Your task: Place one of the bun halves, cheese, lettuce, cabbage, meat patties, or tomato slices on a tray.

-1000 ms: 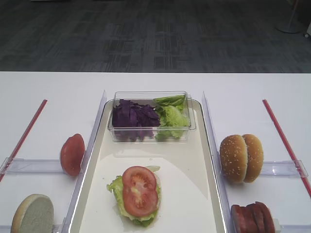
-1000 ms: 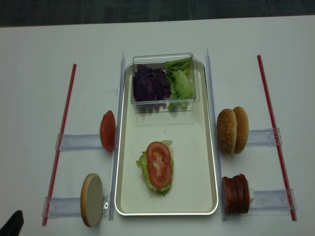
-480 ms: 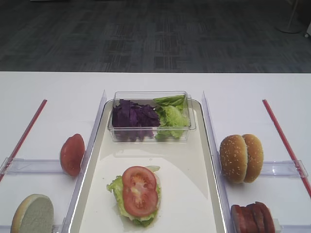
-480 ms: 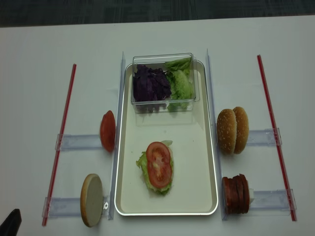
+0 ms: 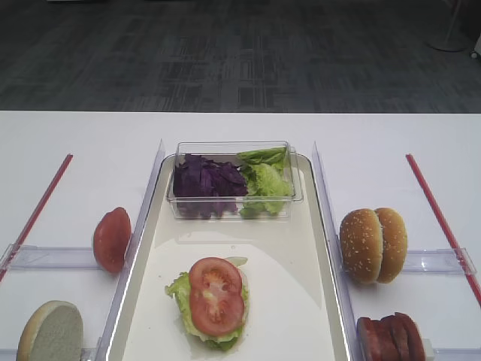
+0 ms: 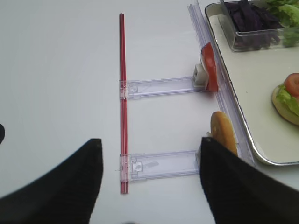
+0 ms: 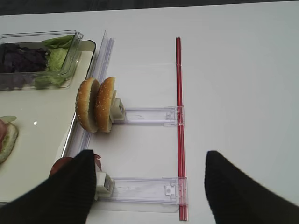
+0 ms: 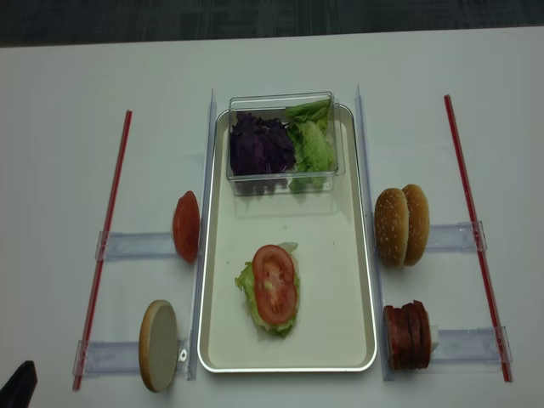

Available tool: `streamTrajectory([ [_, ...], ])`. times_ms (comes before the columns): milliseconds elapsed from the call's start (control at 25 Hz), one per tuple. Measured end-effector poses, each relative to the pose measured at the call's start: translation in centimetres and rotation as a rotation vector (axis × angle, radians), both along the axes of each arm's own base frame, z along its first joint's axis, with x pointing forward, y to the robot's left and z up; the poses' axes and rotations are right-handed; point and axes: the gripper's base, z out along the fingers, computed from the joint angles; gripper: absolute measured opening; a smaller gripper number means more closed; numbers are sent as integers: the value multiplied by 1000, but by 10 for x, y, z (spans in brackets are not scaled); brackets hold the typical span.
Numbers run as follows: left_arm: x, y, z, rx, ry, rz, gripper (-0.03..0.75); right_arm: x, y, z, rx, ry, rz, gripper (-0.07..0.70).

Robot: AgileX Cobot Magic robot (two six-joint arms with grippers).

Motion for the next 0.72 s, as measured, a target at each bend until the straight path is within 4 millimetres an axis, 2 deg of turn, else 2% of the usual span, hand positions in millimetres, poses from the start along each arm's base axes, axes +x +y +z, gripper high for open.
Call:
streamTrajectory([
  [720, 0, 0, 0, 0, 0, 0, 430, 0, 0, 0, 0, 0, 0, 517],
])
